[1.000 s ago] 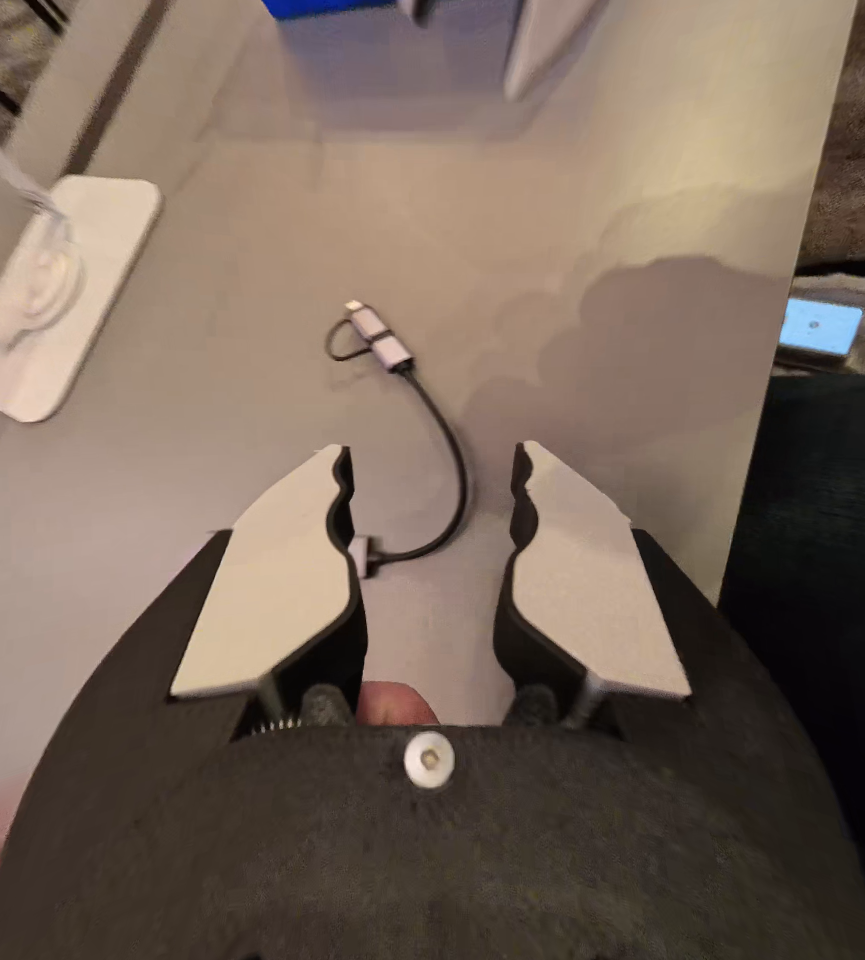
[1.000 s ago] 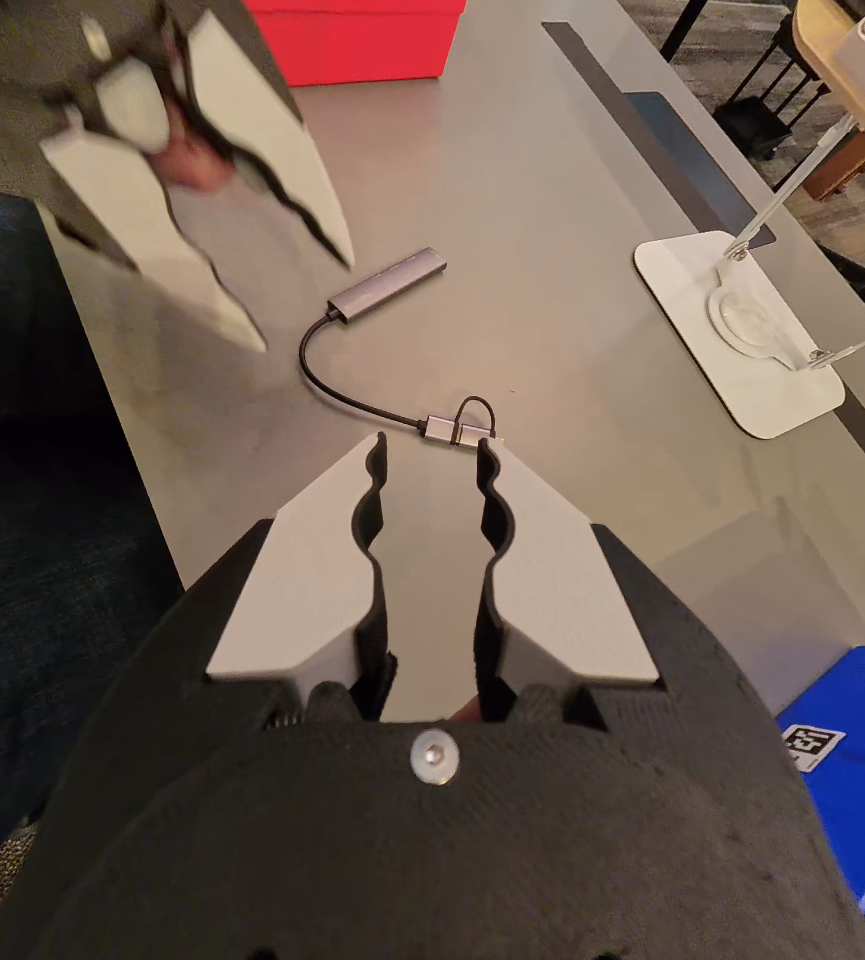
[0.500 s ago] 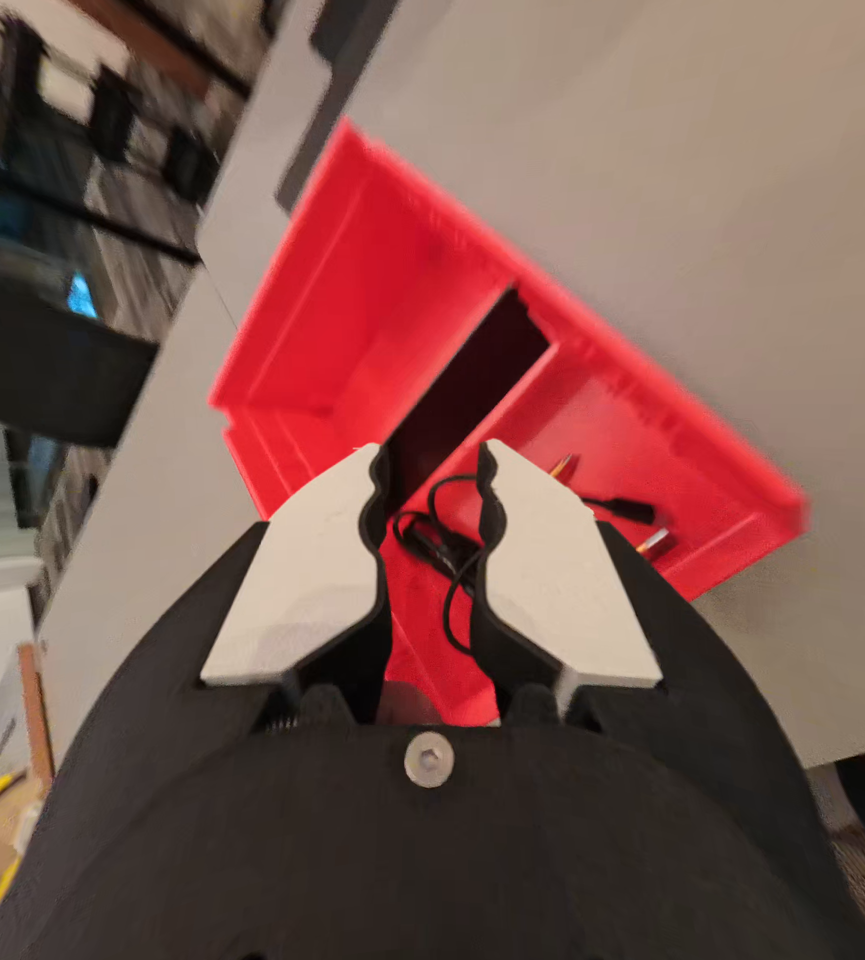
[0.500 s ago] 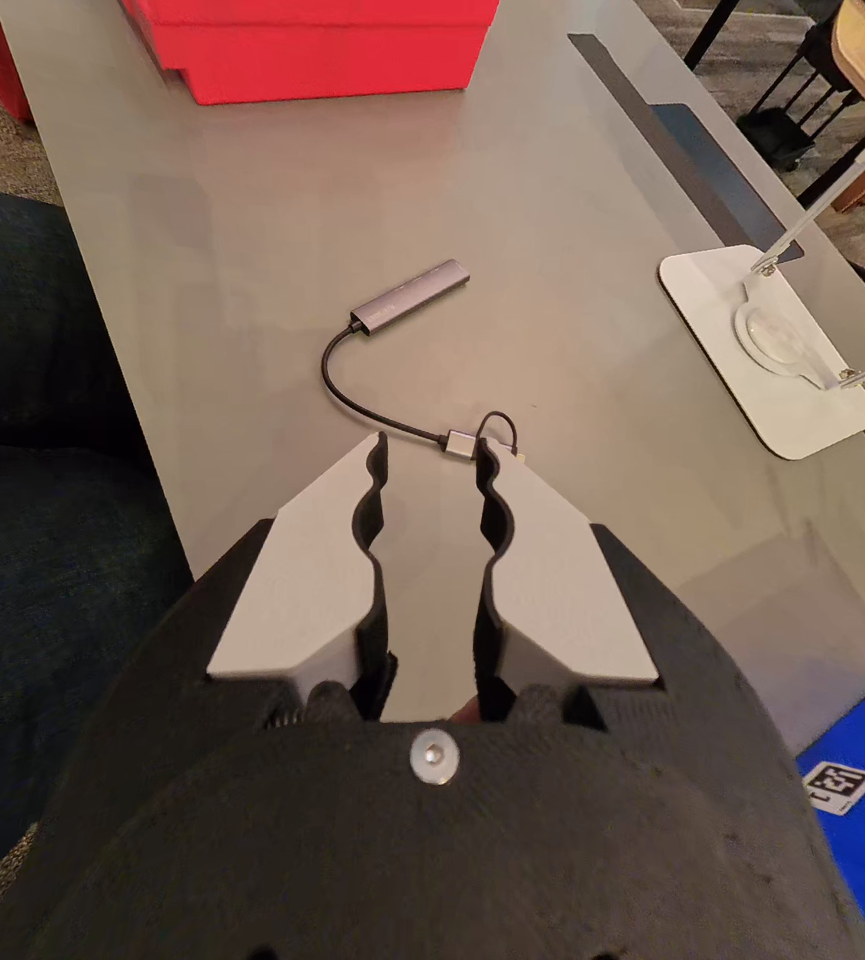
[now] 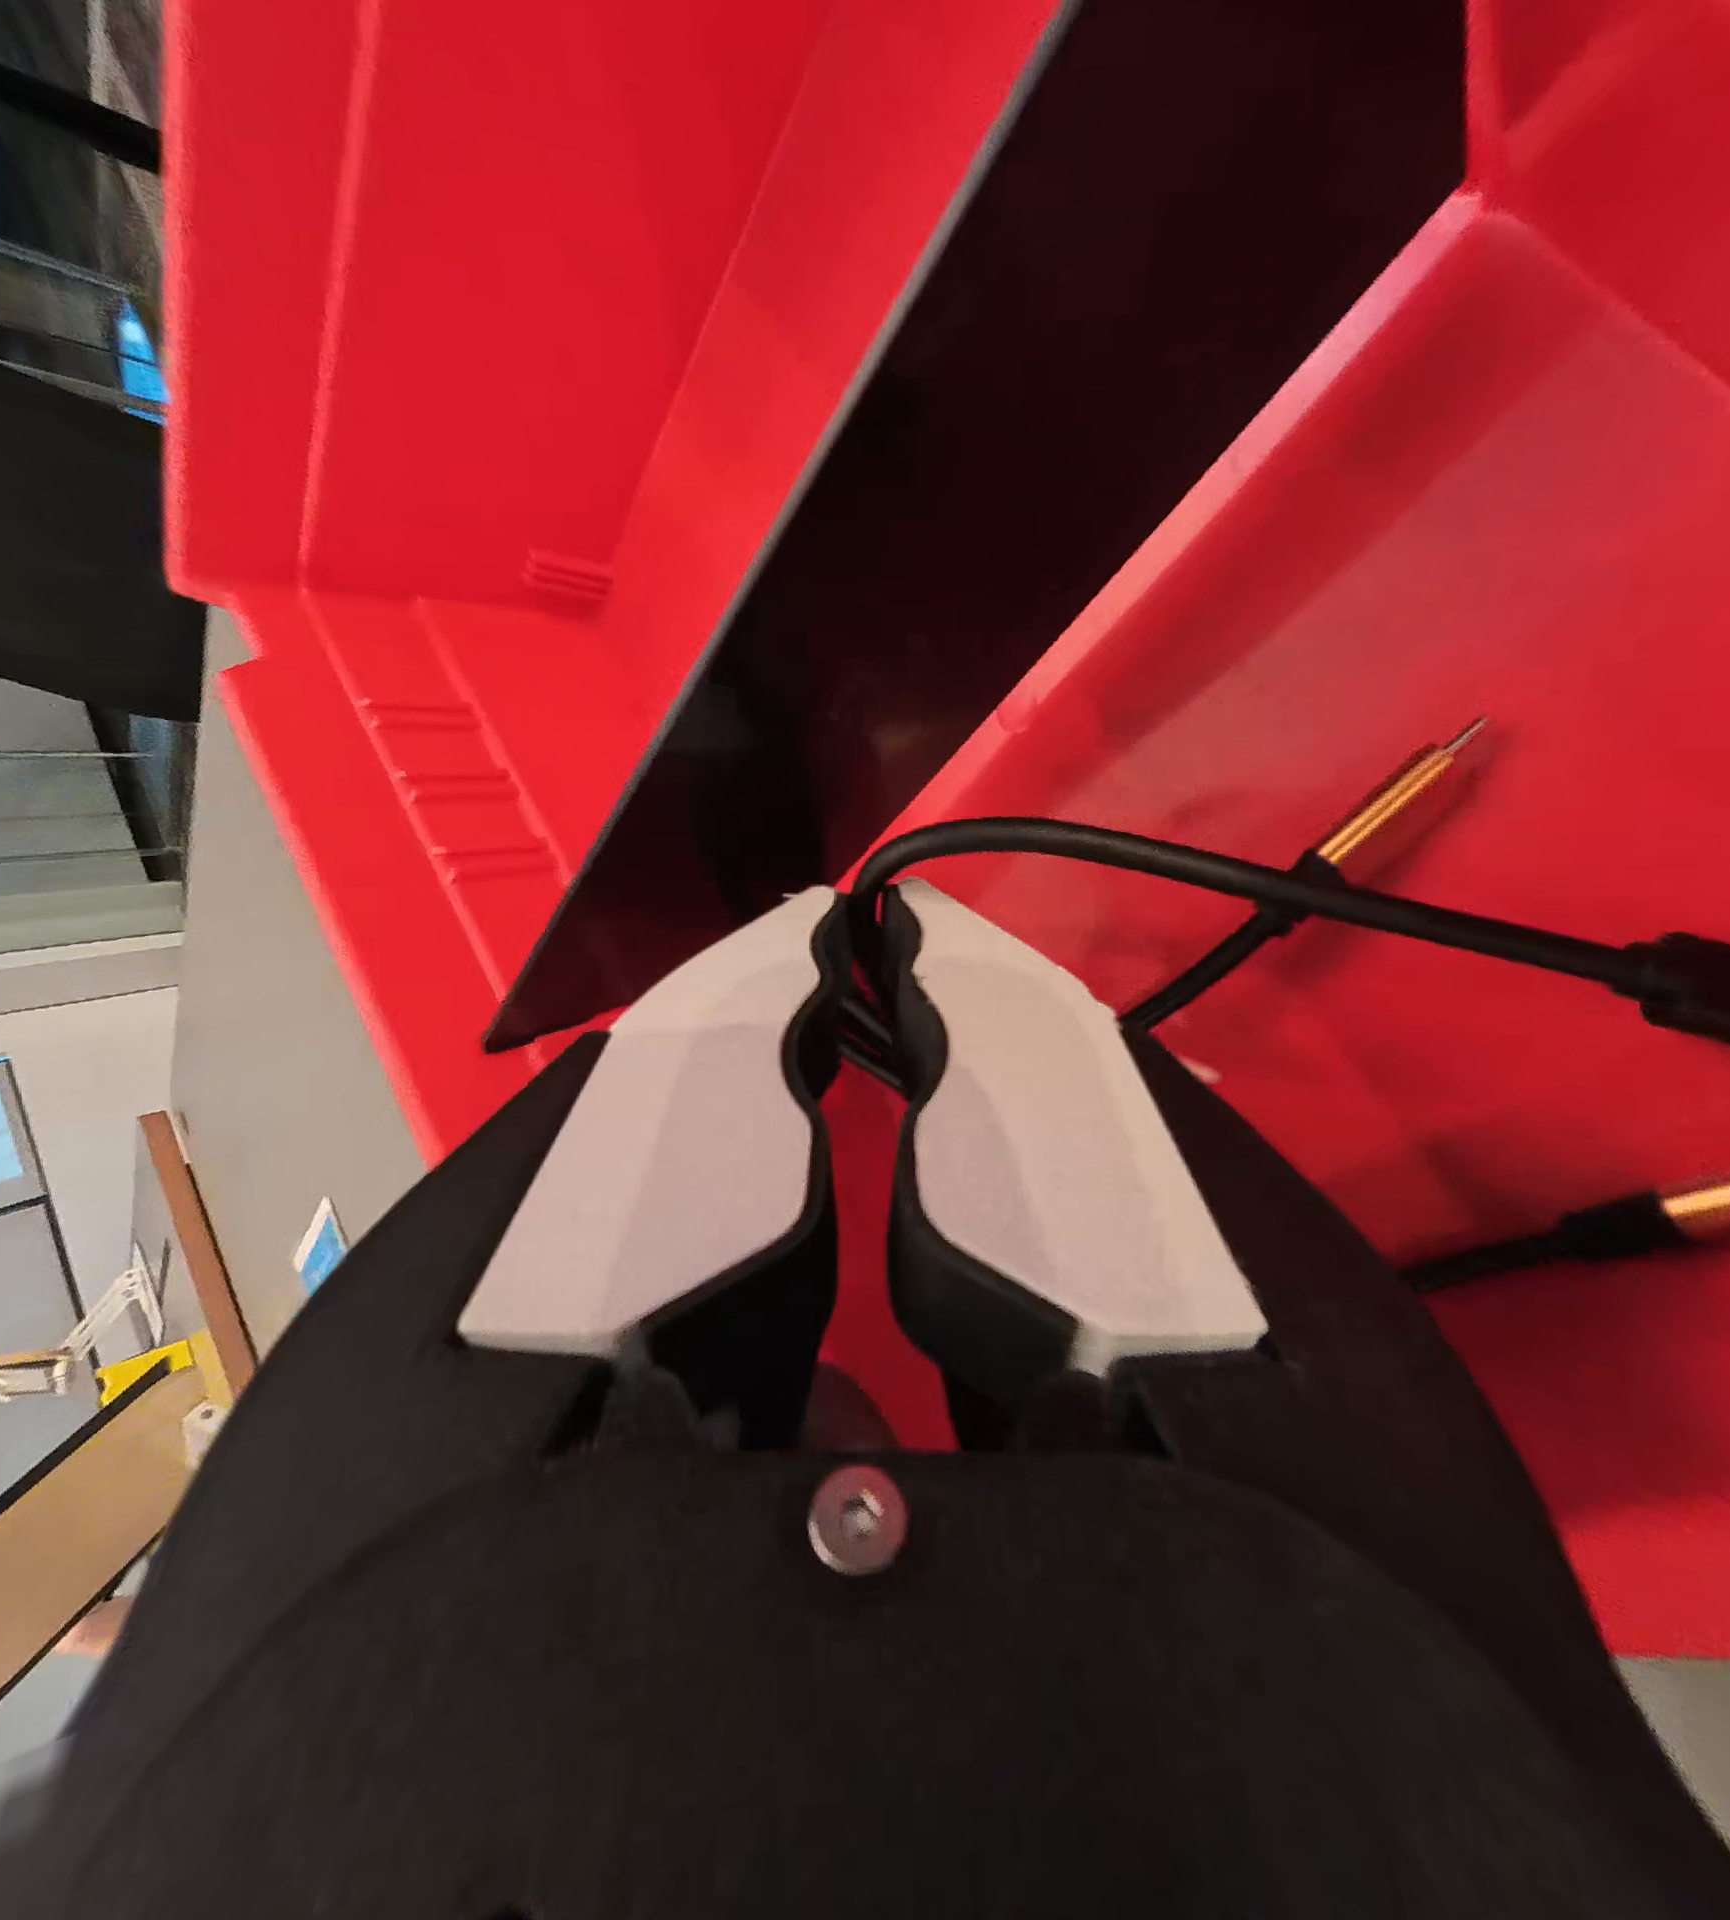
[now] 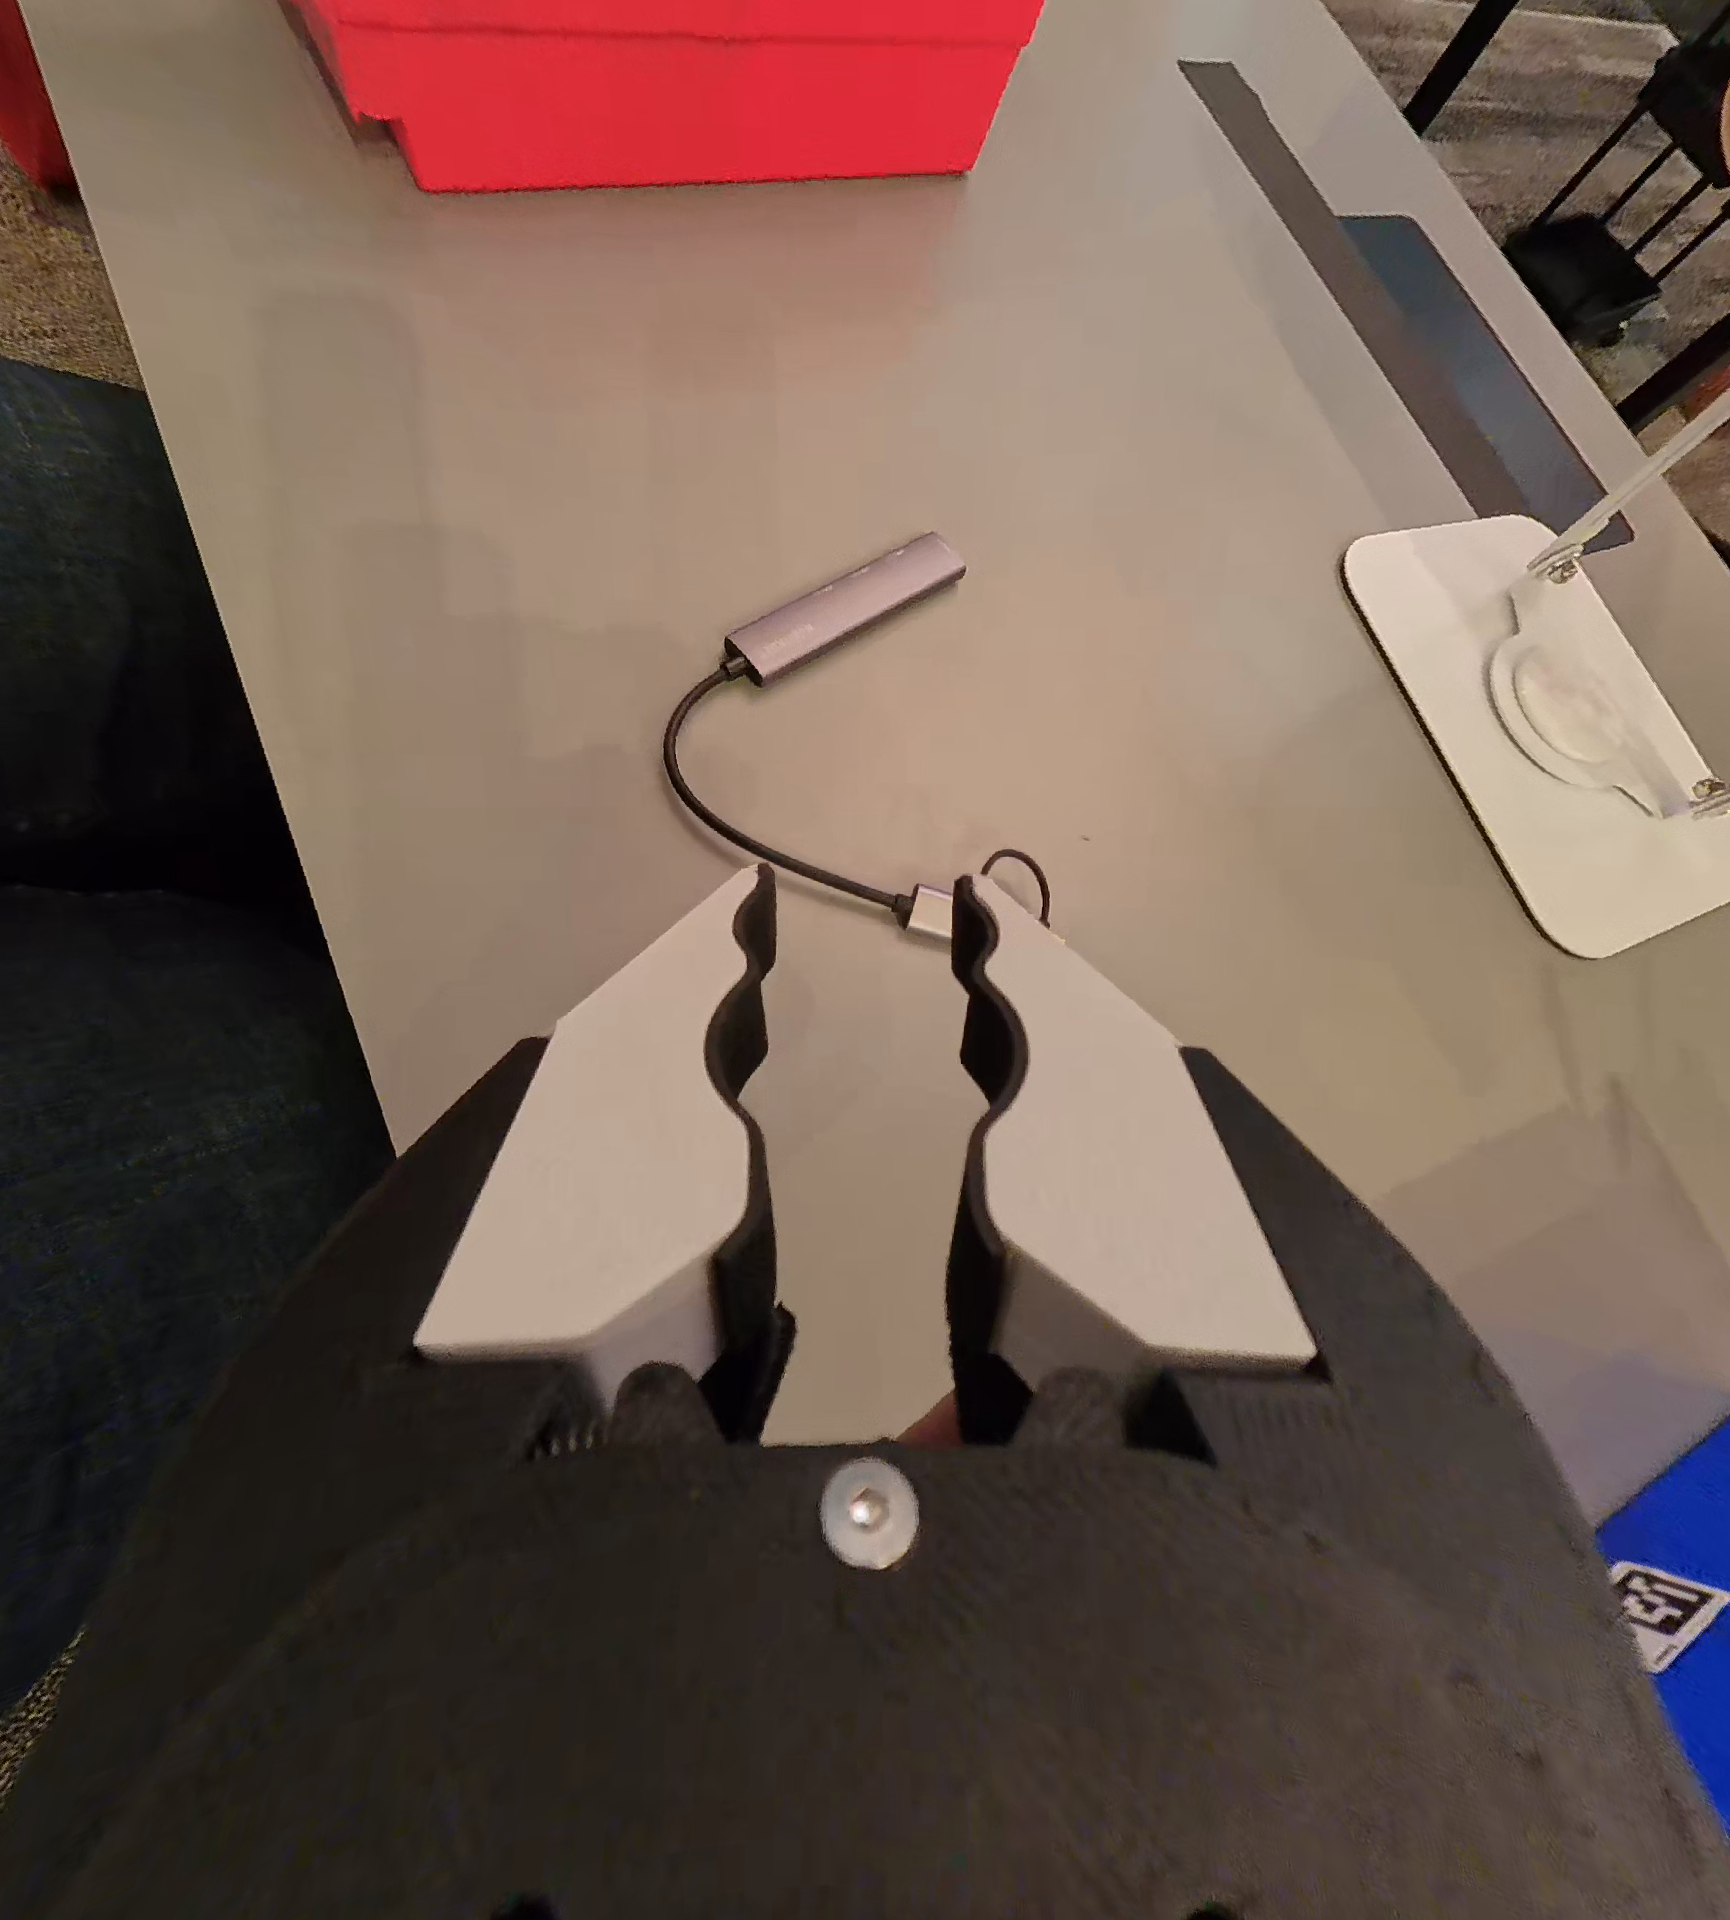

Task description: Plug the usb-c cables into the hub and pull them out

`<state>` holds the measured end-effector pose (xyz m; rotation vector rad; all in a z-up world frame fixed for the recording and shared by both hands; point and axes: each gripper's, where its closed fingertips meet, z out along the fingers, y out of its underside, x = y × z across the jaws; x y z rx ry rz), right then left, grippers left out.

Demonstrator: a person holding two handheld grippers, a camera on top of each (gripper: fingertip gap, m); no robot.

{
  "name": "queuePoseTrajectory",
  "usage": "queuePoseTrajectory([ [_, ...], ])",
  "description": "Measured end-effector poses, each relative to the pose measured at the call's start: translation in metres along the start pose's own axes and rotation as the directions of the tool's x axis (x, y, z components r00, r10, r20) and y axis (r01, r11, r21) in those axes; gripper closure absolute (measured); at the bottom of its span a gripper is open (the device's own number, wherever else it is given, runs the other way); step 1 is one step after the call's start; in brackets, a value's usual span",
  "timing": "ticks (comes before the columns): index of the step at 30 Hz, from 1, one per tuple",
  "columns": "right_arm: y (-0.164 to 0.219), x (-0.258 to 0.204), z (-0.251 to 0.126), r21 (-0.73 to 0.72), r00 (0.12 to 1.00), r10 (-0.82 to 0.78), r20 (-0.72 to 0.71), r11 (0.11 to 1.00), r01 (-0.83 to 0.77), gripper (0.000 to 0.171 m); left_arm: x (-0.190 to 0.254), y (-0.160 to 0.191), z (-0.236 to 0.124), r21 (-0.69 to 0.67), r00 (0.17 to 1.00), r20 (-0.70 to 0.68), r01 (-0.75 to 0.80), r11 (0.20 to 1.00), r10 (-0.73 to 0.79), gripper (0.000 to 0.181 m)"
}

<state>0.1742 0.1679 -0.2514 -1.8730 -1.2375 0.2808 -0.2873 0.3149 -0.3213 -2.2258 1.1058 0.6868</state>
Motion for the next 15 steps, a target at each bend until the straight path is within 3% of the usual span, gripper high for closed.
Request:
queuePoseTrajectory([
  [8, -0.004, 0.001, 0.002, 0.016, 1.000, -0.003, 0.009, 1.000, 0.003, 0.140, -0.046, -0.016, -0.049, 0.120, 0.990, 0.094, 0.095, 0.988, -0.106, 0.178],
  [15, -0.003, 0.001, -0.002, 0.019, 1.000, -0.001, 0.006, 1.000, 0.001, 0.140, -0.085, -0.030, -0.085, 0.284, 0.945, 0.135, 0.250, 0.926, -0.297, 0.178],
])
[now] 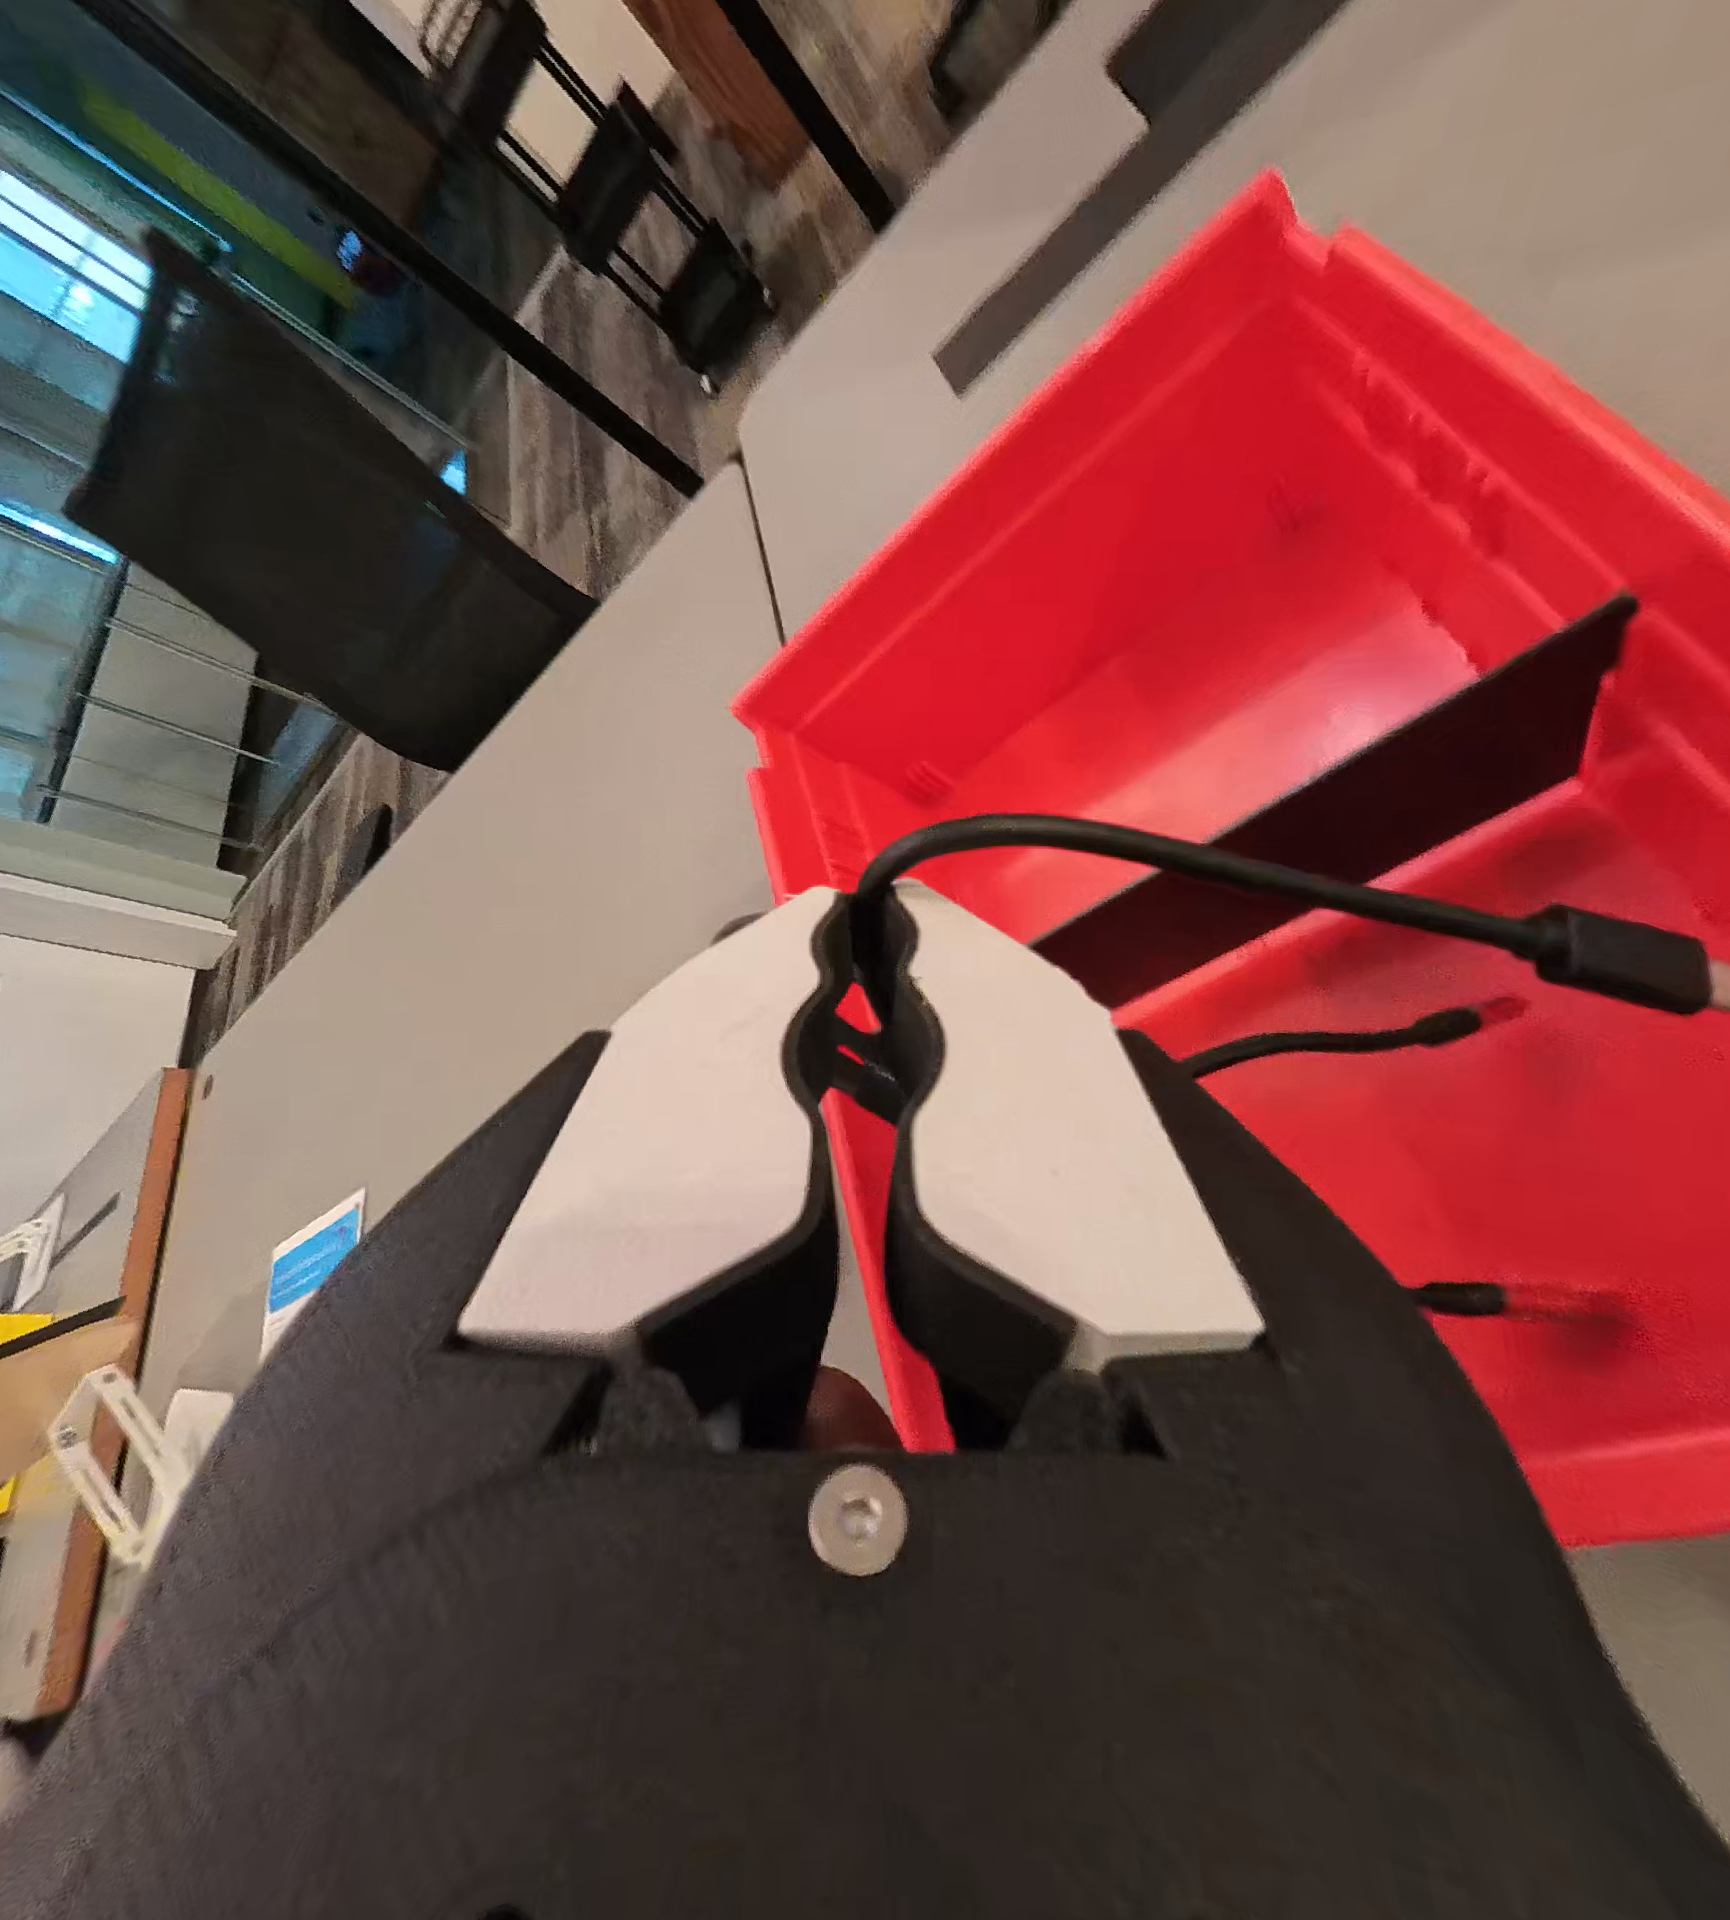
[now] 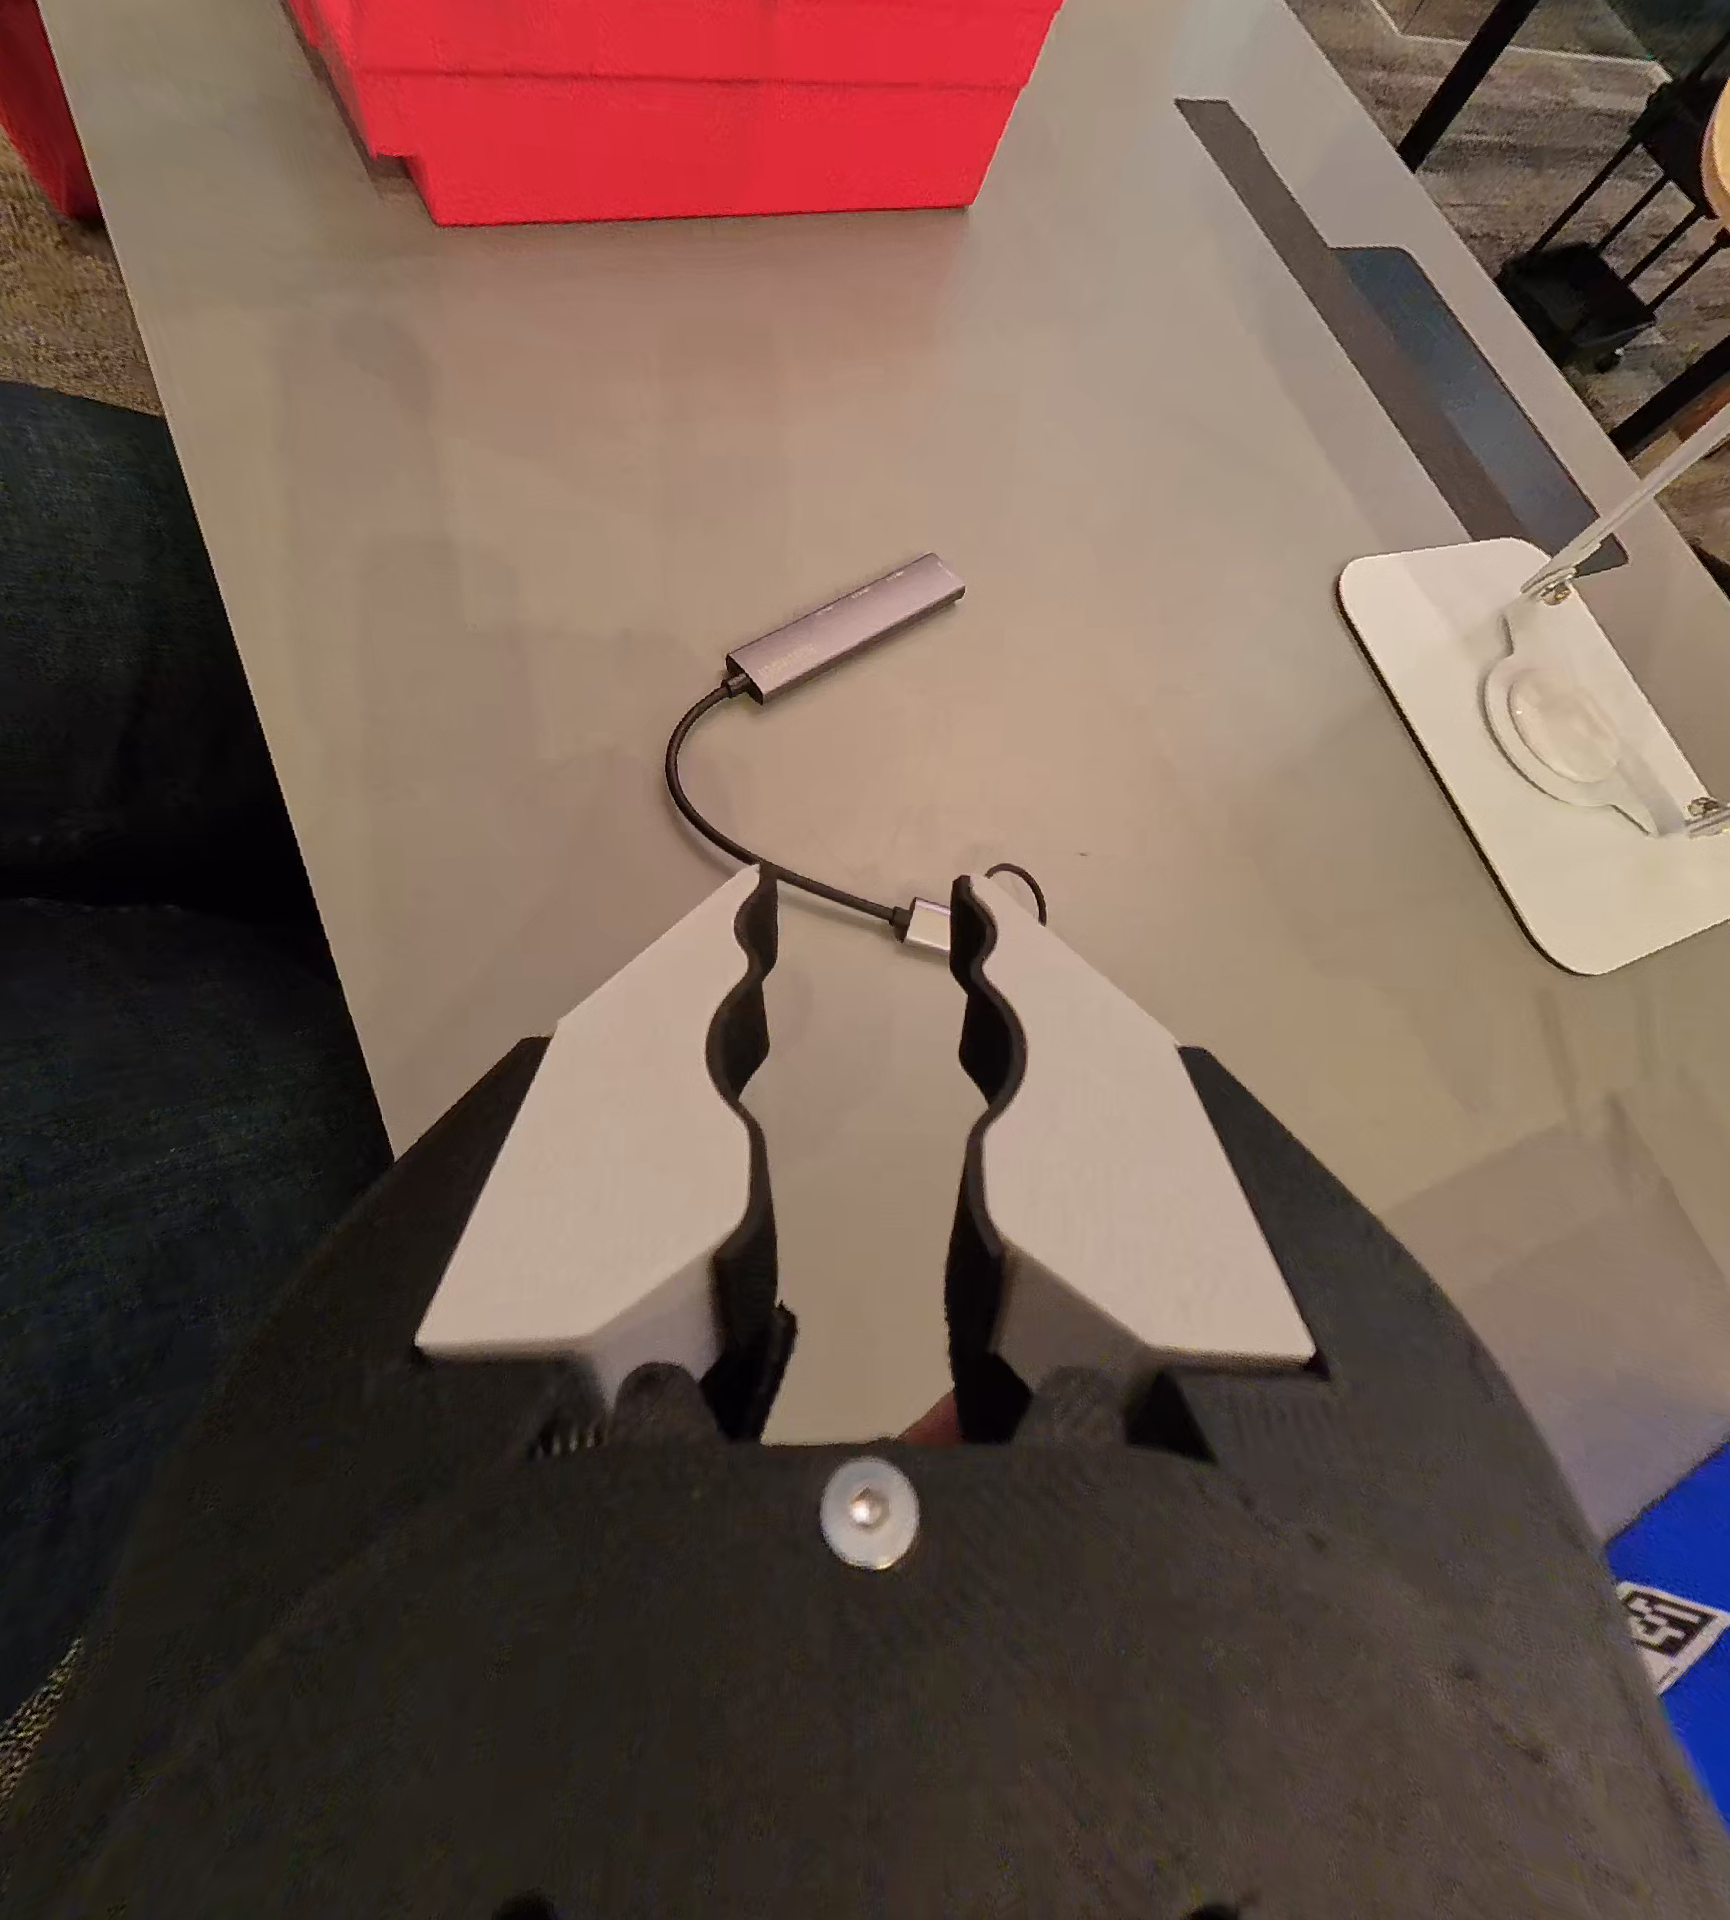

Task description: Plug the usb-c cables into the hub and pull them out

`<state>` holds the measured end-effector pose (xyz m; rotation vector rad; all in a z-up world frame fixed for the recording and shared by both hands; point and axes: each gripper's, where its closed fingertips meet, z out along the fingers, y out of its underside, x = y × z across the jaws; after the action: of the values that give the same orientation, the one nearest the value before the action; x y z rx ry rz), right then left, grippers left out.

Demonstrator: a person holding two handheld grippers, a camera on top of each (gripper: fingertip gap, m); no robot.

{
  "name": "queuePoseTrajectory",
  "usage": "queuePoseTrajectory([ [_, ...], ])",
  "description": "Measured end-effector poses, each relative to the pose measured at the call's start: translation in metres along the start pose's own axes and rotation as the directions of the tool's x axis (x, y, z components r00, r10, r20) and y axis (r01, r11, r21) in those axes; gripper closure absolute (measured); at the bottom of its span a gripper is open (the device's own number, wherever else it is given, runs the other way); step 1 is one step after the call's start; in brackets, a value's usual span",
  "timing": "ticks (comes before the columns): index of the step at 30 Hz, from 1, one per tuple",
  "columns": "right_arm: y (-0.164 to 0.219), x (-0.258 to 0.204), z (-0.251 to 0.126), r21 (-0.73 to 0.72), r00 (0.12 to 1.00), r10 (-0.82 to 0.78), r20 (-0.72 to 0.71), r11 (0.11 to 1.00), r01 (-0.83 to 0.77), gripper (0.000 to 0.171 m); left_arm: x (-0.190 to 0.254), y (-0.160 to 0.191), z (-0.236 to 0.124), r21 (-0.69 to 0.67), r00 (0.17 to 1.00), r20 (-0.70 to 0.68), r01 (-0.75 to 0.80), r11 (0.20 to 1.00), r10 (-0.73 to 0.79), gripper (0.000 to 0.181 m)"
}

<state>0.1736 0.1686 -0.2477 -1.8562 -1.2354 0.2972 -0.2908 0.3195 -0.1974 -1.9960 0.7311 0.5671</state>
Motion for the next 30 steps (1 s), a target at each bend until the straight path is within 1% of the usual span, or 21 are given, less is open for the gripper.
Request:
queuePoseTrajectory([
  [4, 0.000, -0.001, 0.000, -0.002, 1.000, -0.001, 0.003, 1.000, 0.001, 0.140, -0.014, -0.011, -0.011, 0.044, 0.997, 0.068, -0.023, 0.999, 0.020, 0.178],
  [6, -0.001, -0.001, 0.001, -0.004, 1.000, -0.007, 0.004, 1.000, 0.007, 0.140, -0.018, -0.028, -0.020, 0.142, 0.996, 0.090, 0.013, 0.990, -0.026, 0.177],
  [8, -0.003, -0.001, 0.001, 0.000, 1.000, -0.011, 0.004, 1.000, 0.011, 0.140, -0.024, -0.043, -0.029, 0.229, 0.989, 0.139, 0.015, 0.973, -0.048, 0.177],
  [12, -0.006, -0.001, 0.000, 0.004, 1.000, -0.016, 0.004, 1.000, 0.016, 0.140, -0.025, -0.038, -0.018, 0.215, 0.983, 0.173, 0.018, 0.976, -0.056, 0.177],
  [15, -0.004, -0.001, -0.002, -0.002, 1.000, -0.019, 0.001, 1.000, 0.019, 0.140, -0.028, -0.039, -0.016, 0.246, 0.977, 0.185, 0.061, 0.967, -0.109, 0.177],
  [17, -0.003, 0.000, -0.002, -0.003, 1.000, -0.017, -0.003, 1.000, 0.017, 0.140, -0.027, -0.044, -0.019, 0.262, 0.978, 0.168, 0.075, 0.962, -0.122, 0.177],
  [19, -0.003, 0.000, -0.002, 0.002, 1.000, -0.012, -0.002, 1.000, 0.012, 0.140, -0.022, -0.056, -0.028, 0.283, 0.983, 0.147, 0.062, 0.957, -0.108, 0.177],
  [22, -0.004, -0.003, 0.002, 0.005, 1.000, -0.013, 0.011, 1.000, 0.013, 0.138, 0.001, -0.086, -0.048, 0.328, 0.996, 0.069, 0.032, 0.944, -0.058, 0.177],
  [25, -0.005, -0.010, 0.011, 0.007, 0.999, -0.009, 0.043, 1.000, 0.008, 0.137, 0.038, -0.117, -0.067, 0.360, 0.999, -0.016, -0.024, 0.933, 0.032, 0.177],
  [28, -0.003, -0.022, 0.029, -0.020, 0.996, 0.026, 0.088, 0.999, -0.025, 0.134, 0.093, -0.139, -0.084, 0.387, 0.980, -0.130, -0.092, 0.917, 0.153, 0.178],
  [30, -0.002, -0.032, 0.044, -0.042, 0.993, 0.033, 0.117, 0.999, -0.028, 0.129, 0.135, -0.146, -0.092, 0.397, 0.945, -0.205, -0.157, 0.904, 0.254, 0.177],
])
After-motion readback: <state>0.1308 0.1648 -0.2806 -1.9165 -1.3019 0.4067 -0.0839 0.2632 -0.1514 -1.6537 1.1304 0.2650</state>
